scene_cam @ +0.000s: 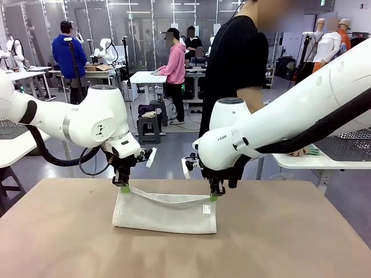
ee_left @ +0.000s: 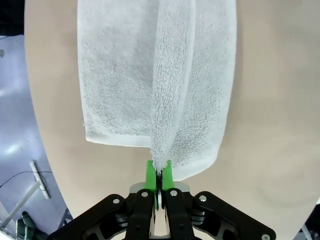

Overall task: Fold the towels and place them in the basket.
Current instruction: When a person lays out a Towel with hook on the table, fold it in half twice.

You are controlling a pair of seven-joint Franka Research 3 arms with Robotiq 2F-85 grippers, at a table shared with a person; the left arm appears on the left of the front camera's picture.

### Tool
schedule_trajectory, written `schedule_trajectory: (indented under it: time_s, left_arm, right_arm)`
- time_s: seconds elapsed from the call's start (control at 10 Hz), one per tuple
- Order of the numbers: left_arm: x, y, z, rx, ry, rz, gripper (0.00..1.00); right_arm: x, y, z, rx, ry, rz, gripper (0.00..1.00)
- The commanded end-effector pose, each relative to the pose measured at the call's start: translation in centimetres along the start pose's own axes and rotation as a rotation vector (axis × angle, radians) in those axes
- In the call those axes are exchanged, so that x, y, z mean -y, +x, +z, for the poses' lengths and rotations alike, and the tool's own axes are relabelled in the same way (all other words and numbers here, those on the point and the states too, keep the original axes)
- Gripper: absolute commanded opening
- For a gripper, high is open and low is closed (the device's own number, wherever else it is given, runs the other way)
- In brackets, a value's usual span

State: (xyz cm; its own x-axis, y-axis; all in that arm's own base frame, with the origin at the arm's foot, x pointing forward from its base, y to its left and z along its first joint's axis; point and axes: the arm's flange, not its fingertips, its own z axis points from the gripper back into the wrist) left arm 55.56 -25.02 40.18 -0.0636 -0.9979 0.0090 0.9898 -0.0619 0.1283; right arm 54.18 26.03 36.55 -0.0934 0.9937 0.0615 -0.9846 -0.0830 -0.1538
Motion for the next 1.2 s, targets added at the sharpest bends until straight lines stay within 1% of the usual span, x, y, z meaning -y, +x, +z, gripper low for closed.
schedule_trajectory:
  time_s: [0.0, 0.3, 0.6, 0.7, 0.8, 1.1]
  left_arm:
    - [-2.3, 0.4, -0.5, -0.015, -0.026, -0.008, 0.05]
    - [-4.2, -0.5, -1.8, -0.024, -0.026, 0.038, 0.05]
    - [-5.5, -1.7, -2.2, -0.018, -0.021, 0.07, 0.05]
    - [-6.0, -1.9, -2.4, -0.013, -0.017, 0.072, 0.05]
    - [-6.5, -2.1, -2.7, -0.002, -0.016, 0.045, 0.05]
    - [-7.9, -2.4, -3.7, 0.01, -0.015, 0.046, 0.05]
  right_arm:
    - [1.9, 0.1, -0.7, 0.004, 0.005, 0.024, 0.08]
    - [3.6, -0.5, -2.1, -0.019, -0.005, 0.01, 0.08]
    - [4.9, -1.3, -3.3, -0.013, -0.018, 0.015, 0.08]
    - [5.4, -1.6, -3.5, -0.015, -0.032, 0.019, 0.08]
    - [5.8, -1.8, -3.7, -0.012, -0.037, 0.018, 0.08]
    - [6.5, -1.8, -4.4, -0.016, -0.049, 0.016, 0.08]
